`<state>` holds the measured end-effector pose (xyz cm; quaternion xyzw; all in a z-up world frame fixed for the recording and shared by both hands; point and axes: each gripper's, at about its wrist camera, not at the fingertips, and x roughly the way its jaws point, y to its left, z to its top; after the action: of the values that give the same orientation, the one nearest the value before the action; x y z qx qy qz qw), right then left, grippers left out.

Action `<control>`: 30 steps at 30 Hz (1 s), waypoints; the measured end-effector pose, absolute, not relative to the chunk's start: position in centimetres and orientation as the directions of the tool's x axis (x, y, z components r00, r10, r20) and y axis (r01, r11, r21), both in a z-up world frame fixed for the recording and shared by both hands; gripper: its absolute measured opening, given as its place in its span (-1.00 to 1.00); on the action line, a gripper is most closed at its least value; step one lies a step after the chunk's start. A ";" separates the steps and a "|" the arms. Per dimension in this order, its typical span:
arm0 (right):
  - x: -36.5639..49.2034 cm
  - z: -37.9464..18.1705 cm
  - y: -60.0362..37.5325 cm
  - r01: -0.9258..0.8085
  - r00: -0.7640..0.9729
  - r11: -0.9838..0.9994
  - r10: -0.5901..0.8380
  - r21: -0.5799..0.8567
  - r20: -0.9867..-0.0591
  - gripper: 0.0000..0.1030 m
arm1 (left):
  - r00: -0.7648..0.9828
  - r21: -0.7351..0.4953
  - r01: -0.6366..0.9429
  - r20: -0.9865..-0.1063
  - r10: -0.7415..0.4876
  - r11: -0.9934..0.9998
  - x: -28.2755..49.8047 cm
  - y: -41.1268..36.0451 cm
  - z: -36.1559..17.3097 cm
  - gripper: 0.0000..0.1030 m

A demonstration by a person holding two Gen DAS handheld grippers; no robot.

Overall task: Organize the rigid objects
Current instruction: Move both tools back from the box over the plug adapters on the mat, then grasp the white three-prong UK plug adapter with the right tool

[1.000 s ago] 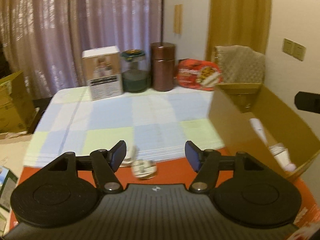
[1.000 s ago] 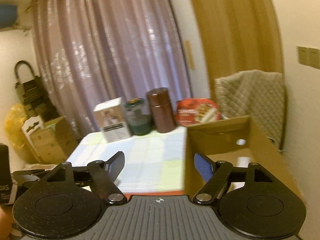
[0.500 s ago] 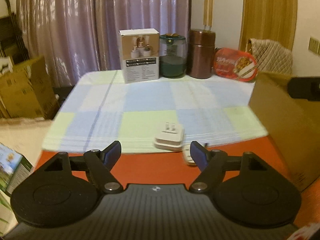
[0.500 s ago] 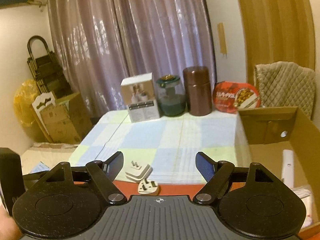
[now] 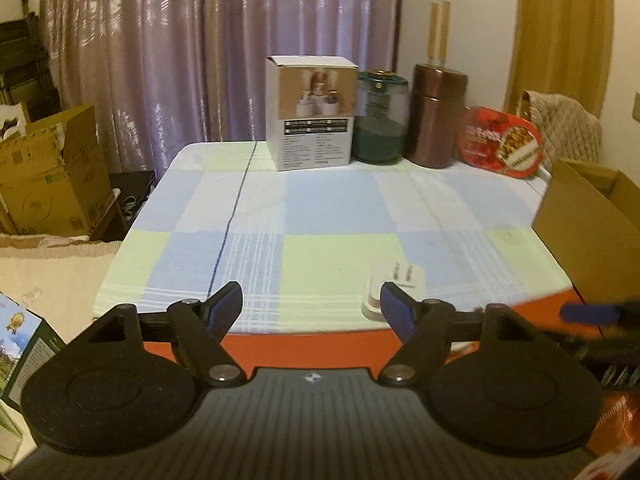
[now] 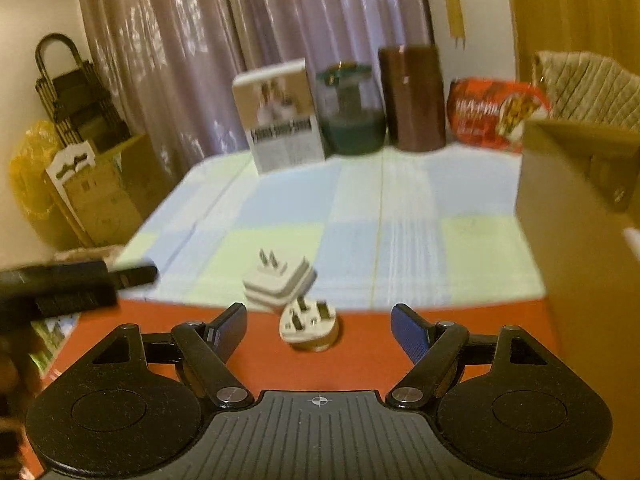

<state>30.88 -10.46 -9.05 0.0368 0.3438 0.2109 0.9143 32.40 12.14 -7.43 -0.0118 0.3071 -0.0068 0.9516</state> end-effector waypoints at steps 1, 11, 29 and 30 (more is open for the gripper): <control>31.2 -9.7 -10.3 -0.360 0.672 0.909 0.410 0.212 -0.617 0.48 | 0.813 -0.030 0.004 -0.582 -0.020 1.000 32.7 12.3 -7.6 0.40; 33.3 -14.5 -7.0 -0.378 0.680 0.909 0.400 0.172 -0.615 0.47 | 0.810 -0.017 0.020 -0.586 -0.026 1.000 35.0 12.6 -8.9 0.40; 34.7 -16.1 -5.6 -0.362 0.696 0.930 0.314 0.062 -0.645 -0.09 | 0.787 -0.038 0.044 -0.614 -0.058 0.998 36.0 12.3 -10.3 0.40; 34.8 -15.8 -5.7 -0.359 0.691 0.931 0.312 0.066 -0.652 -0.09 | 0.787 -0.039 0.047 -0.614 -0.061 0.998 36.0 12.2 -10.4 0.40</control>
<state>34.76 -5.74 -15.82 -0.0335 0.3483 0.1827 0.9188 35.98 12.23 -10.37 -0.0110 0.3253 -0.0285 0.9451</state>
